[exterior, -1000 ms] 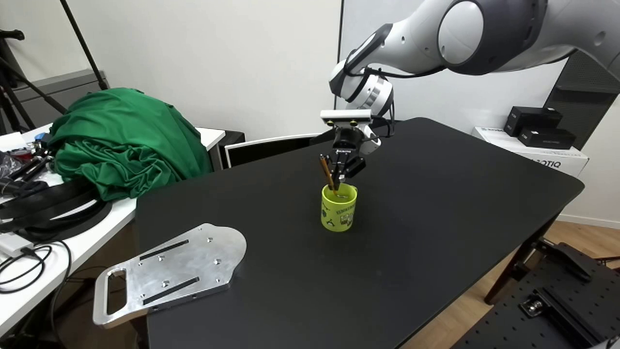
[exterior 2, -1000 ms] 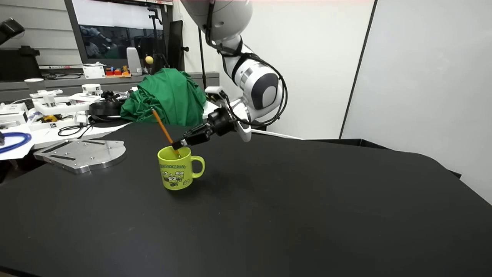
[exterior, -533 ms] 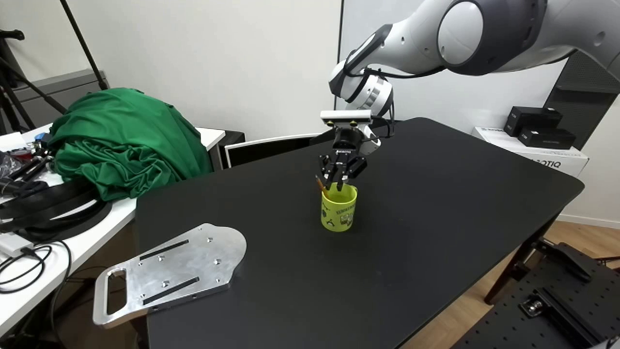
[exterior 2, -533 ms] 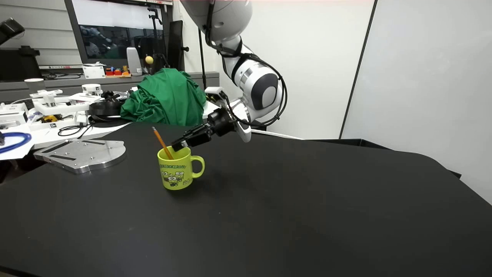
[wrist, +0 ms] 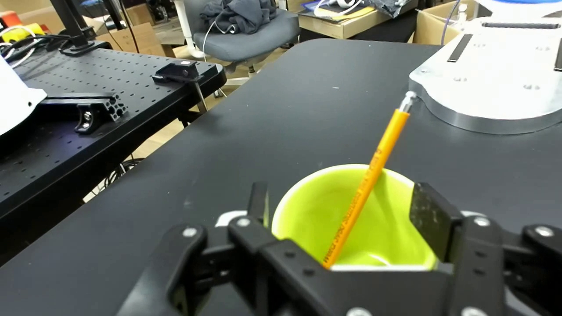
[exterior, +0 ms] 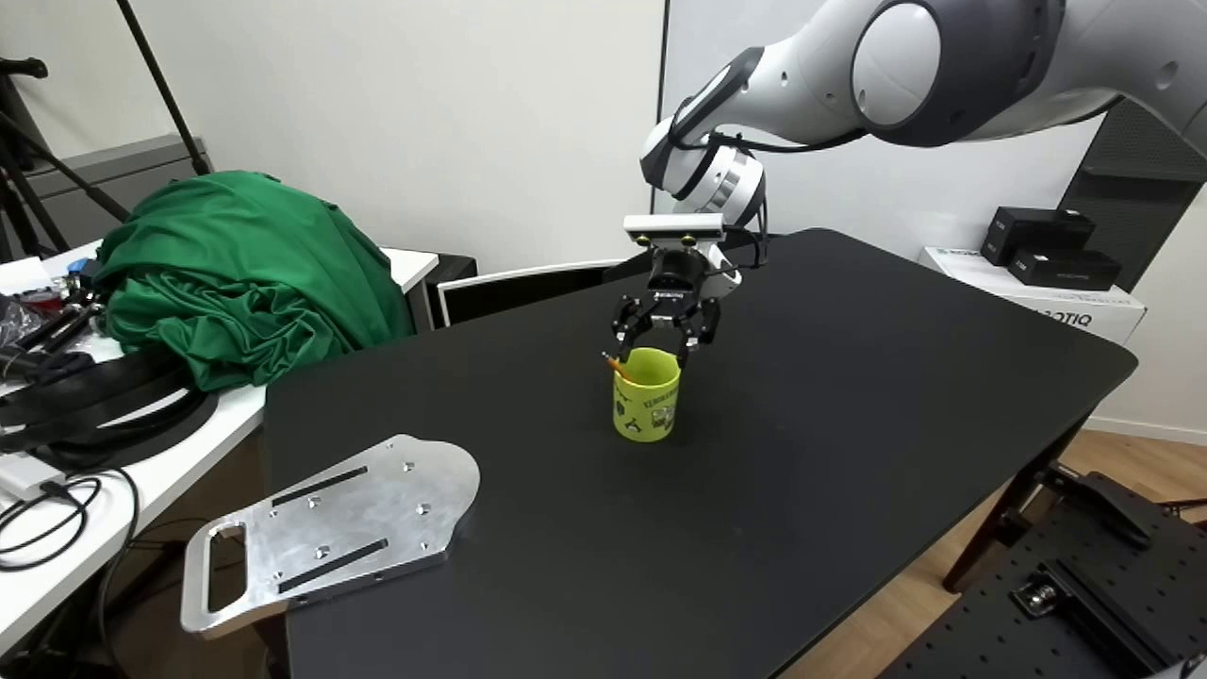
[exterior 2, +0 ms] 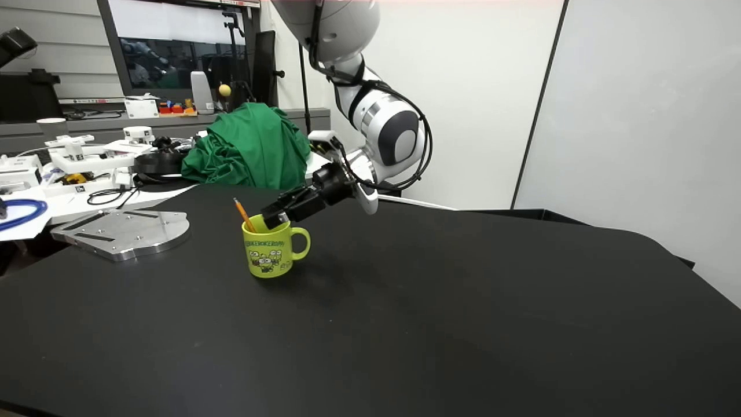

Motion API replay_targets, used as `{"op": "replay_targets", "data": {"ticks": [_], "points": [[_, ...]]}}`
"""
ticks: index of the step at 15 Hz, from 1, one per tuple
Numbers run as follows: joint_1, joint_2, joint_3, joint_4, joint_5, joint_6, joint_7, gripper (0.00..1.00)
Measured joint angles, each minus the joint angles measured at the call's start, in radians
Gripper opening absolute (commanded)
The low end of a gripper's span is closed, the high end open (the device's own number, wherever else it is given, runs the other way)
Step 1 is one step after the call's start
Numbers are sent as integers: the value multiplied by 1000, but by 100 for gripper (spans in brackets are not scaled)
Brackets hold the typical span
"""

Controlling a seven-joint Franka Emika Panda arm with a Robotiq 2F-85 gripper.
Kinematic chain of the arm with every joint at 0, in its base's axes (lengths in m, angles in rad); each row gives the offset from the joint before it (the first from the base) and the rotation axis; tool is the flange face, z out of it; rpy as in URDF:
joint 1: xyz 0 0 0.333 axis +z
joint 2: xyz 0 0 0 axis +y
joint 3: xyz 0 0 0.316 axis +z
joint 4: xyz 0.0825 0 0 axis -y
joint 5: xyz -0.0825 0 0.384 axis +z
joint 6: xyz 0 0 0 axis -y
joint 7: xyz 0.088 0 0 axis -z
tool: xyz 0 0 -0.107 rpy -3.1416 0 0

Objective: Place orange object on the table into the green mug

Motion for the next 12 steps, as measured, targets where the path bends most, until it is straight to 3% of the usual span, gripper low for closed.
{"op": "replay_targets", "data": {"ticks": [6,12], "points": [[4,-1,4,4,1,-16,-3,100],[10,-37,26,54,13,-168,-3,100]]}}
